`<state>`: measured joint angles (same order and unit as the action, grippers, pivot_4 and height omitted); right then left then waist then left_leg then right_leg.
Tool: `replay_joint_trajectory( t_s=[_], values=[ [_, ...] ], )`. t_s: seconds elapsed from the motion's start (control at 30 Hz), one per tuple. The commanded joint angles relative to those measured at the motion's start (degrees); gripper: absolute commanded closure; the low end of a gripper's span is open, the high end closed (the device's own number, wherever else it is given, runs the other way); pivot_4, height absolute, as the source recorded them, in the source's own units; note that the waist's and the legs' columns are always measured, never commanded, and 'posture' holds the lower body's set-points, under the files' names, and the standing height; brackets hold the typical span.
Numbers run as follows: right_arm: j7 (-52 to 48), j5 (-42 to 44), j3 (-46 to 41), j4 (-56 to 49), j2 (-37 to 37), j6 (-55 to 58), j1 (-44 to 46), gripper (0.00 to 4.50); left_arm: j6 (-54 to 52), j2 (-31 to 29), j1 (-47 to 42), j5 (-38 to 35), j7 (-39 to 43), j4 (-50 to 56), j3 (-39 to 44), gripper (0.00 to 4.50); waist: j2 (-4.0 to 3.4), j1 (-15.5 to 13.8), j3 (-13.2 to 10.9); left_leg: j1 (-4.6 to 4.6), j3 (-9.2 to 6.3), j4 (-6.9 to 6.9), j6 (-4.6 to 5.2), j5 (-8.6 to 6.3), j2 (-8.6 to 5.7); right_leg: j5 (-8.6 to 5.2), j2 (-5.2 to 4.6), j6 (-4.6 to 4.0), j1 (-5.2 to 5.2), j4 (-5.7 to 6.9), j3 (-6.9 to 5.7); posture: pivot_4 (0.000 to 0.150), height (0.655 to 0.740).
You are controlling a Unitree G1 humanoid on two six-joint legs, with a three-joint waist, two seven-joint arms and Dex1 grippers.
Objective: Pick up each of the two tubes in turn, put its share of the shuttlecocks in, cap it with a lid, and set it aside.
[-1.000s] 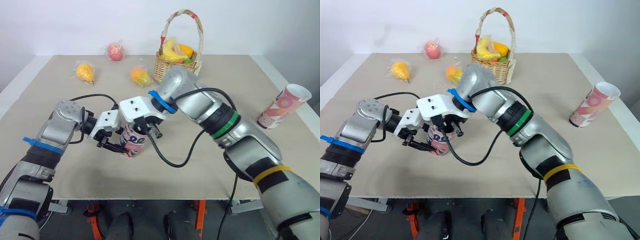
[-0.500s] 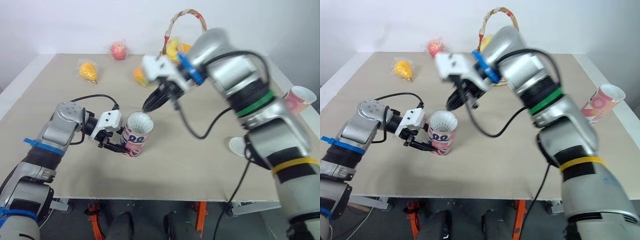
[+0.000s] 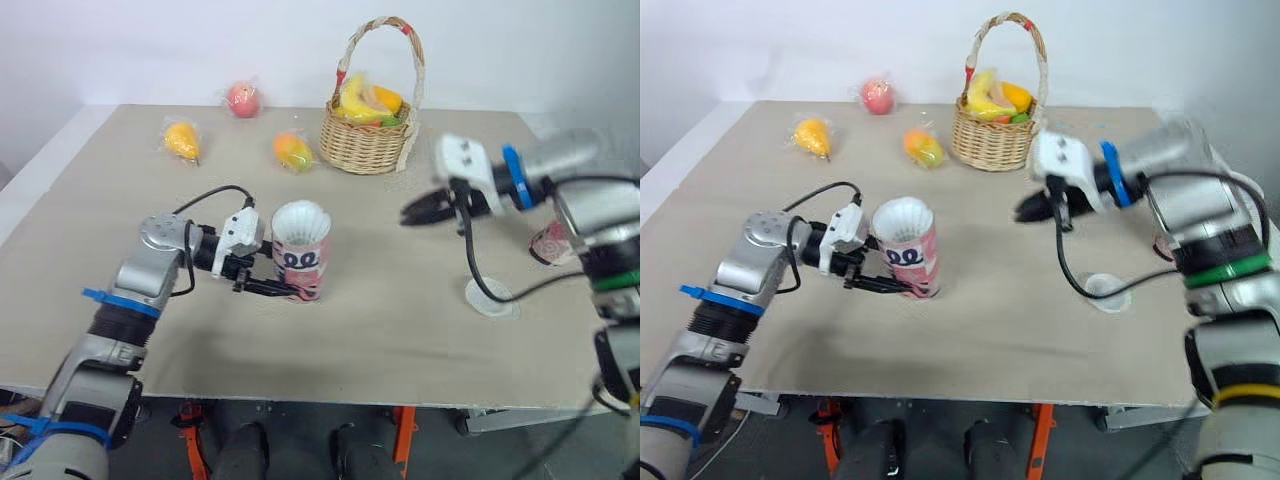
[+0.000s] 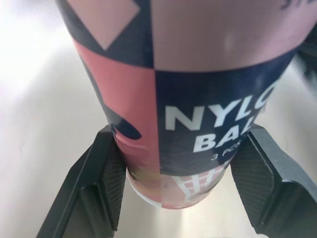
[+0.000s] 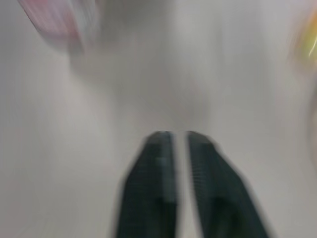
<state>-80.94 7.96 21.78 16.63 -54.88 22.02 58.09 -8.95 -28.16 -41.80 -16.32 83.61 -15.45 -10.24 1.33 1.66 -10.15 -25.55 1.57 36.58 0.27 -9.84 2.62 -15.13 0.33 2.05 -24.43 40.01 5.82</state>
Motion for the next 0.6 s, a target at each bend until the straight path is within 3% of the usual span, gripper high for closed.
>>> replay_joint_trajectory(
  t_s=[0.03, 0.17, 0.3, 0.6],
  values=[
    [-0.40, -0.62, -4.10, -1.38, -3.25, 2.63, -2.06, 2.03, 0.35, 2.58, 1.73, -0.87, -2.54, 2.53, -0.43, 1.69, -0.03, 0.57, -0.02, 0.00, 0.01, 0.00, 0.03, -0.02, 0.01, 0.00, 0.03, -0.01, 0.00, 0.00, 0.03, 0.150, 0.7393],
    [-2.16, -3.14, -3.55, 3.69, -5.85, 1.77, -4.62, 0.07, 0.97, 6.52, 2.53, -0.07, -4.77, 1.23, -2.04, 1.69, -0.04, 1.01, -0.03, 0.09, -0.05, -0.01, 0.03, -0.02, 0.08, 0.04, 0.18, -0.07, 0.02, 0.01, 0.03, 0.150, 0.7393],
    [-4.13, -6.62, -2.08, 10.46, -7.30, -2.91, -7.05, 0.02, 2.65, 9.19, 3.07, 1.68, -5.85, -1.04, -4.27, 1.69, -0.03, 1.08, -0.03, 0.25, -0.05, 0.02, 0.03, -0.02, 0.09, -0.03, 0.19, 0.14, 0.20, 0.00, 0.02, 0.150, 0.7393],
    [3.80, -14.94, -2.28, 32.68, 1.01, -9.27, -1.43, 0.02, 9.38, 9.12, 2.96, 6.68, -5.88, -7.37, -7.23, 1.69, -0.05, 1.51, -0.02, 0.50, 0.13, 0.02, -0.04, 0.06, 0.08, 0.17, 0.29, 0.38, 0.24, 0.00, 0.43, 0.150, 0.7393]
  ],
)
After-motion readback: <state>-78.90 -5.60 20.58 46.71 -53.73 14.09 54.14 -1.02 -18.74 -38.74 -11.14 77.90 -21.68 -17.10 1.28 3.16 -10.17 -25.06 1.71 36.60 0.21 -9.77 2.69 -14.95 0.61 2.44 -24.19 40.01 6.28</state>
